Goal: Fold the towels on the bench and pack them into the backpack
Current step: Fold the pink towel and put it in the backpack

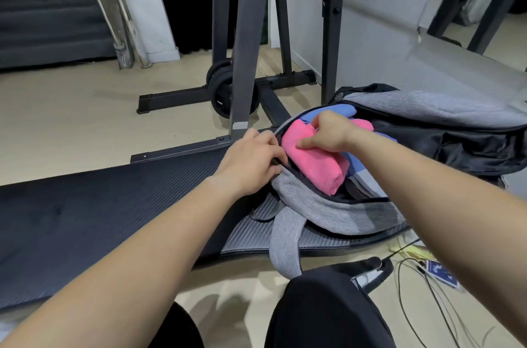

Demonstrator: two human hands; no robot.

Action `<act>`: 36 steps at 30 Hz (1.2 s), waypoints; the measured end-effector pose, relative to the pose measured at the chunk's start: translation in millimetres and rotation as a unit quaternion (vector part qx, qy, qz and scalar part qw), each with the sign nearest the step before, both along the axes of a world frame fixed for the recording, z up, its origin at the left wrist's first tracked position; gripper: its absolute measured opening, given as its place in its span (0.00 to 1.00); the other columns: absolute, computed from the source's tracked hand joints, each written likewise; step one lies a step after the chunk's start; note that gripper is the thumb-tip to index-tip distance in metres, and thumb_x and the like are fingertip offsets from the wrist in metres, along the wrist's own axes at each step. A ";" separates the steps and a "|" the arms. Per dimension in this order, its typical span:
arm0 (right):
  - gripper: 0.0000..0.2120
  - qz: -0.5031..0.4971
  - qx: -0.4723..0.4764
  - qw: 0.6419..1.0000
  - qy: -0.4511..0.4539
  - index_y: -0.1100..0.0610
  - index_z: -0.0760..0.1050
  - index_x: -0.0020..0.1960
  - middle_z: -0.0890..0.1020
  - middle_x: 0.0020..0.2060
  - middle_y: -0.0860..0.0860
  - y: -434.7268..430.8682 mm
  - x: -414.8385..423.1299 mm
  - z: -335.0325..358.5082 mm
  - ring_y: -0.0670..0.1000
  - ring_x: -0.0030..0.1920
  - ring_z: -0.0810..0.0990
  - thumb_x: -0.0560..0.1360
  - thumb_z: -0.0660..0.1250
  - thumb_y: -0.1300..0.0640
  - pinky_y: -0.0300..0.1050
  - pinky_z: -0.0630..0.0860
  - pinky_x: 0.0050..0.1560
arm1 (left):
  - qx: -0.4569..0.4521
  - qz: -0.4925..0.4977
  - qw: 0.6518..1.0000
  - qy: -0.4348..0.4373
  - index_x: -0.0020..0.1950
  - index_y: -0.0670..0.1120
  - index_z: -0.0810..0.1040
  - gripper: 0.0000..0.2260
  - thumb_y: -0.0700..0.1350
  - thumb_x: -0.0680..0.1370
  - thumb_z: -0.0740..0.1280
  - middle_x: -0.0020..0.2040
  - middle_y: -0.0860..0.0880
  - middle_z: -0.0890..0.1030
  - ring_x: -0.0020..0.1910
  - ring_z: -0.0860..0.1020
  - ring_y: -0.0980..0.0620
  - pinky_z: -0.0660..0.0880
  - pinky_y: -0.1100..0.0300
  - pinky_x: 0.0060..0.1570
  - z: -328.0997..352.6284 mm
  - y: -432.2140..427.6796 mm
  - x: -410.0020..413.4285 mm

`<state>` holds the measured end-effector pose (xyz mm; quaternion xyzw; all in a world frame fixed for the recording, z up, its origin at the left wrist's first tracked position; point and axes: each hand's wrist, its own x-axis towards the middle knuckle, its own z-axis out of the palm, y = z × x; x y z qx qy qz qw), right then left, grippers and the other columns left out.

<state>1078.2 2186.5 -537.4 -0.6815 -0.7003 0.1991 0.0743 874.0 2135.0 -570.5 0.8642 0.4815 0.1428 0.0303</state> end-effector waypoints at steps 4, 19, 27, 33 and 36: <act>0.27 0.033 -0.085 0.993 -0.075 0.59 0.75 0.56 0.82 0.50 0.54 -16.5 -6.1 -2.3 0.56 0.47 0.80 0.66 0.78 0.45 0.47 0.79 0.47 | -0.016 0.009 0.999 -0.045 0.53 0.56 0.79 0.07 0.49 0.76 0.71 0.57 0.58 0.74 0.57 0.67 0.51 0.70 0.52 0.60 0.6 -4.9 -7.1; 0.21 0.025 0.053 0.981 -0.184 0.51 0.73 0.51 0.76 0.44 0.49 -44.3 -2.9 -1.6 0.56 0.50 0.78 0.68 0.77 0.41 0.48 0.71 0.46 | -0.036 0.046 0.996 -0.068 0.52 0.57 0.78 0.06 0.47 0.77 0.67 0.56 0.60 0.77 0.58 0.68 0.52 0.74 0.49 0.58 3.3 -14.6 0.1; 0.13 0.147 -0.015 0.988 -0.052 0.51 0.82 0.59 0.84 0.51 0.48 -59.2 21.2 -11.8 0.49 0.52 0.81 0.74 0.71 0.57 0.44 0.76 0.57 | 0.034 0.018 0.999 0.009 0.57 0.56 0.82 0.12 0.51 0.81 0.60 0.60 0.58 0.81 0.62 0.75 0.50 0.71 0.53 0.59 9.2 2.0 34.4; 0.13 0.188 -0.014 0.981 -0.051 0.49 0.82 0.59 0.83 0.47 0.43 -70.3 33.2 -19.3 0.45 0.47 0.76 0.76 0.69 0.59 0.39 0.70 0.53 | -0.110 0.047 0.989 0.084 0.60 0.62 0.81 0.17 0.48 0.78 0.58 0.61 0.54 0.82 0.62 0.78 0.47 0.73 0.53 0.62 10.5 9.5 43.0; 0.12 0.170 -0.007 0.984 -0.048 0.51 0.83 0.58 0.85 0.52 0.46 -63.3 28.2 -12.3 0.46 0.51 0.79 0.75 0.70 0.56 0.42 0.74 0.57 | -0.131 0.077 0.986 0.069 0.53 0.61 0.83 0.12 0.53 0.76 0.62 0.54 0.52 0.84 0.57 0.79 0.47 0.75 0.55 0.54 18.7 10.2 47.2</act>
